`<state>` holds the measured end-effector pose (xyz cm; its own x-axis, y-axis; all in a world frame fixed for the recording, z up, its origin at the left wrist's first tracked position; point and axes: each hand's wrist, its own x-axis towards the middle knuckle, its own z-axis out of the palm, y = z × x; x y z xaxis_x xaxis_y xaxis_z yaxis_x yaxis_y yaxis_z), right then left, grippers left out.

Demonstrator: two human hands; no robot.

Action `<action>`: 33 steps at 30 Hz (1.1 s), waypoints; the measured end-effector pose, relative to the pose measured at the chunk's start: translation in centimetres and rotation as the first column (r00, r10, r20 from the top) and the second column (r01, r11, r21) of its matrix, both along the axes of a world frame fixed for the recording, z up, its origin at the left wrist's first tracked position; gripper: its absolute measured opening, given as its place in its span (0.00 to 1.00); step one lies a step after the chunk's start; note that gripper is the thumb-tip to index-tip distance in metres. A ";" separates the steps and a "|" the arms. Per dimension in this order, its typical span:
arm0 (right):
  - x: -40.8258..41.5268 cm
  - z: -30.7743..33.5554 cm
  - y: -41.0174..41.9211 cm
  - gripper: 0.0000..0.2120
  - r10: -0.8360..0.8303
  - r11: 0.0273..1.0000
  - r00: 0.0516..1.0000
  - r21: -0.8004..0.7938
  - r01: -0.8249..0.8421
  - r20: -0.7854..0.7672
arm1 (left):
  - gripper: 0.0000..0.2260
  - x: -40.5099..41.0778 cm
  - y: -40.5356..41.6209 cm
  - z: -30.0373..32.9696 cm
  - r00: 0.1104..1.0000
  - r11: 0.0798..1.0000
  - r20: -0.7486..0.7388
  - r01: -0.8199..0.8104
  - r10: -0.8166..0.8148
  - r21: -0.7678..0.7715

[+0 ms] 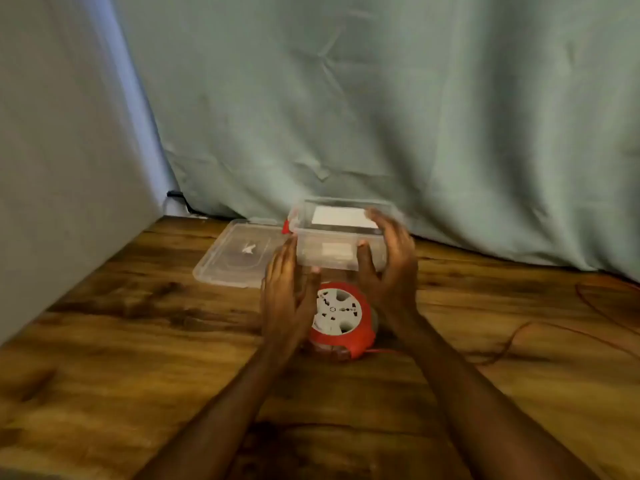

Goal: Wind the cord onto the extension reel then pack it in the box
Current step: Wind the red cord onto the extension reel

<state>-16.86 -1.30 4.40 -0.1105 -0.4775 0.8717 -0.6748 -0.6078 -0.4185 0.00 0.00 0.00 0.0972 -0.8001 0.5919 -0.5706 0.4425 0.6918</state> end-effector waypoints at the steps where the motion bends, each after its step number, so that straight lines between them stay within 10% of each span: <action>1: -0.1 -1.0 -0.2 0.13 0.049 0.996 0.999 0.079 -0.049 0.006 | 0.25 0.3 0.3 -1.1 0.999 0.997 -0.037 0.025 -0.023 0.066; 6: -2.2 -1.5 -1.6 0.08 0.291 0.841 0.932 0.523 -0.141 -0.218 | 0.18 1.9 -0.1 -2.9 0.986 0.975 0.168 -0.049 0.012 0.218; 11: -3.9 0.5 -2.5 0.24 0.637 0.496 0.654 0.866 0.059 -0.409 | 0.19 1.8 -0.8 -3.1 0.952 0.953 0.306 -0.107 0.015 0.284; 19: -2.1 0.6 -2.6 0.18 0.568 0.666 0.557 0.736 0.120 -0.605 | 0.22 1.8 -2.0 -2.7 0.950 0.929 0.311 -0.127 0.013 0.348; 27: -2.7 0.9 -2.6 0.24 0.485 0.719 0.604 0.682 0.136 -0.632 | 0.13 1.4 -5.4 -0.9 0.969 0.741 -0.211 0.234 -0.126 0.630; 33: -1.2 -0.7 -2.6 0.26 0.405 0.766 0.643 0.625 0.149 -0.650 | 0.12 1.7 -6.0 -1.8 0.947 0.746 -0.274 0.305 -0.170 0.592</action>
